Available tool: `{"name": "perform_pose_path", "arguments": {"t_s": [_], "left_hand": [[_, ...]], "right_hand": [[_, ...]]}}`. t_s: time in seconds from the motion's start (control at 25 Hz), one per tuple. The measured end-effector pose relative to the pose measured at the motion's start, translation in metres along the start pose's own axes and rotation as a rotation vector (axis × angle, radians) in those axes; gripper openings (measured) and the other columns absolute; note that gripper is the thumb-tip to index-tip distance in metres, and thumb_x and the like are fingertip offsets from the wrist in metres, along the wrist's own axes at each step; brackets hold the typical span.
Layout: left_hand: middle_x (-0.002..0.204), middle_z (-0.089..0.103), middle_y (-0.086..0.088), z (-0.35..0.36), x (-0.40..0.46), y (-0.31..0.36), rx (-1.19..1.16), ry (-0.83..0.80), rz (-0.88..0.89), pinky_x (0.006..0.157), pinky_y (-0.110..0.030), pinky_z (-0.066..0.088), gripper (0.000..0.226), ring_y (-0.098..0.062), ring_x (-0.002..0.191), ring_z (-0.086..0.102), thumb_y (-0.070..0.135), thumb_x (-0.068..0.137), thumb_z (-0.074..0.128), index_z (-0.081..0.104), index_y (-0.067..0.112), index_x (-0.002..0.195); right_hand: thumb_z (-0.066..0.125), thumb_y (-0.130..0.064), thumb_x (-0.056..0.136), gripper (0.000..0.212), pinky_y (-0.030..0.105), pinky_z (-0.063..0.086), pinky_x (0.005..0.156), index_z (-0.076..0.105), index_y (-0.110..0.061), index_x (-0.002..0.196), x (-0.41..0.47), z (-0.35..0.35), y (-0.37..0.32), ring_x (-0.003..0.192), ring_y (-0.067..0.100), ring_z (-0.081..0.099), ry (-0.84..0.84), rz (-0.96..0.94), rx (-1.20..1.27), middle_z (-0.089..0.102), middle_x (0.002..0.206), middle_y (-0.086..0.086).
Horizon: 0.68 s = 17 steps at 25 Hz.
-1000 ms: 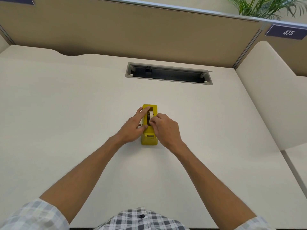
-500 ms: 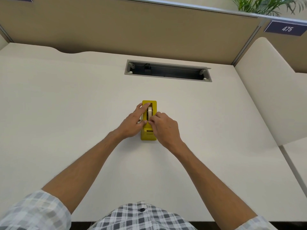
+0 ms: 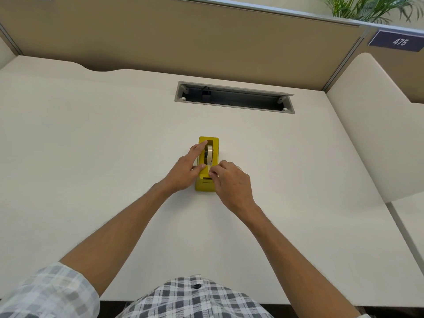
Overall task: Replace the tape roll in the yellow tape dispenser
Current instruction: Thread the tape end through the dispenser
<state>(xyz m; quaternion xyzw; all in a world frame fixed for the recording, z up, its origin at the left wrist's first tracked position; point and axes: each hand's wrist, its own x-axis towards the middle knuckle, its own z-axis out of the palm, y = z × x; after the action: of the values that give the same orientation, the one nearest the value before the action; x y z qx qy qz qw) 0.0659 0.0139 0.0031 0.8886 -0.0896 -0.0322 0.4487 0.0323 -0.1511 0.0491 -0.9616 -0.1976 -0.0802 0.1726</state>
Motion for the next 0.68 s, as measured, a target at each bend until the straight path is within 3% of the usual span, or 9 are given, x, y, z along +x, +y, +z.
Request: {"name": "perform_pose_path", "arguments": {"t_s": [0.44,0.68], "left_hand": [[0.158,0.026,0.003,0.002,-0.001,0.003,0.024,0.022,-0.049,0.098,-0.015,0.025,0.062,-0.019,0.143,0.029,0.016,0.099,0.048,0.019,0.033,0.151],[0.152,0.036,0.000,0.005,-0.002,0.005,0.027,0.067,-0.069,0.102,-0.024,0.031,0.062,-0.022,0.138,0.037,0.016,0.097,0.052,0.023,0.031,0.150]], "right_hand": [[0.053,-0.022,0.097,0.018,0.028,0.038,0.051,0.069,-0.014,0.095,-0.015,-0.002,-0.005,0.081,0.018,0.055,-0.015,-0.030,0.009,0.062,0.088,0.000],[0.052,-0.023,0.098,0.018,0.032,0.045,0.053,0.068,-0.015,0.097,-0.024,-0.001,-0.008,0.085,0.017,0.056,-0.018,-0.026,0.013,0.063,0.091,-0.001]]}}
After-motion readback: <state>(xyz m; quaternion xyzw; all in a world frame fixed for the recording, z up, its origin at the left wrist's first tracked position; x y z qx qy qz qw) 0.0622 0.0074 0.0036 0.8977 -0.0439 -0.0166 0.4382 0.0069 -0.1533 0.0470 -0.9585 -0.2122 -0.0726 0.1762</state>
